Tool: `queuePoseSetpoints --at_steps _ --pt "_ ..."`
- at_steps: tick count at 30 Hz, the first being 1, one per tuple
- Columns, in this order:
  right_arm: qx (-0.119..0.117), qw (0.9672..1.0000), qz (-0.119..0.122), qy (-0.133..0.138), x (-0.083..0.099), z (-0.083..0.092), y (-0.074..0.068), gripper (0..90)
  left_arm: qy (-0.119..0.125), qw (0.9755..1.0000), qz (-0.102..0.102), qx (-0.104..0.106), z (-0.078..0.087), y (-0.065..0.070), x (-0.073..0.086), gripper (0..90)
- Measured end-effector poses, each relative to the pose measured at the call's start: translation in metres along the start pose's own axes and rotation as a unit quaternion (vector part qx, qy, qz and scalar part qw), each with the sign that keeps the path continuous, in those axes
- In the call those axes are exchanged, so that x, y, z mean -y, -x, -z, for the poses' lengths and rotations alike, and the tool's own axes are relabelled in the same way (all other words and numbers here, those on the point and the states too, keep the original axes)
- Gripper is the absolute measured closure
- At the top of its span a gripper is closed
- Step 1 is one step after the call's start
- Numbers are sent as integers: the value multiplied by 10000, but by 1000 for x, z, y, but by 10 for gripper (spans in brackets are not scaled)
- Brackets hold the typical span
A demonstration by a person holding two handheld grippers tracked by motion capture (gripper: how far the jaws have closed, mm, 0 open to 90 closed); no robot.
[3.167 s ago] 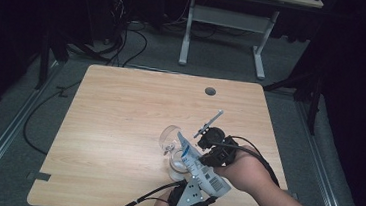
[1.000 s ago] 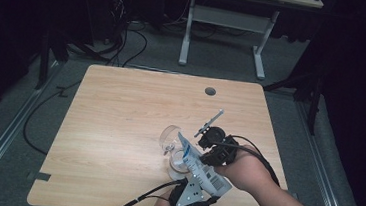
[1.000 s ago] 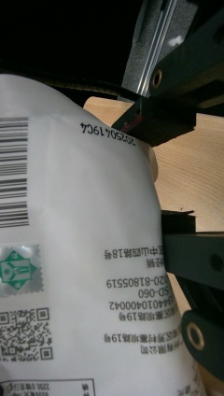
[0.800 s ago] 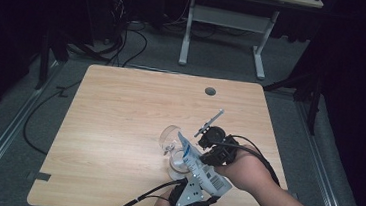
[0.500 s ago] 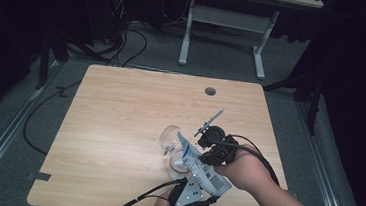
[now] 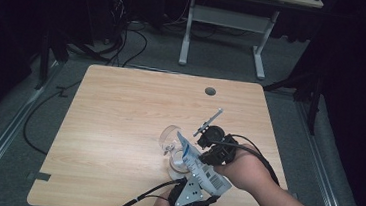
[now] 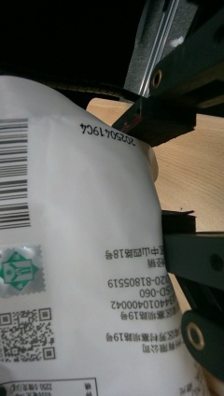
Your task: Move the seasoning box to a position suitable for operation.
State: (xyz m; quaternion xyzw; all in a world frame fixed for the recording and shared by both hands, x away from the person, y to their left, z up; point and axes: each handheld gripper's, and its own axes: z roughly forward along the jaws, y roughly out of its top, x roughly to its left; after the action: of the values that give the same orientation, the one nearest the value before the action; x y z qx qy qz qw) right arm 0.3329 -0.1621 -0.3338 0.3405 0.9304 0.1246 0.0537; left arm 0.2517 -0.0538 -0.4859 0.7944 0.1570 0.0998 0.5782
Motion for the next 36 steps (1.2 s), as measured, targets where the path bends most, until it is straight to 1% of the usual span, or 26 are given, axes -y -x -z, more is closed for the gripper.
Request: queuePoseSetpoints --at_steps 36 --pt "-5 10000 33 62 -1 1 1 897 33 10000 5 13 2 -1 -2 594"
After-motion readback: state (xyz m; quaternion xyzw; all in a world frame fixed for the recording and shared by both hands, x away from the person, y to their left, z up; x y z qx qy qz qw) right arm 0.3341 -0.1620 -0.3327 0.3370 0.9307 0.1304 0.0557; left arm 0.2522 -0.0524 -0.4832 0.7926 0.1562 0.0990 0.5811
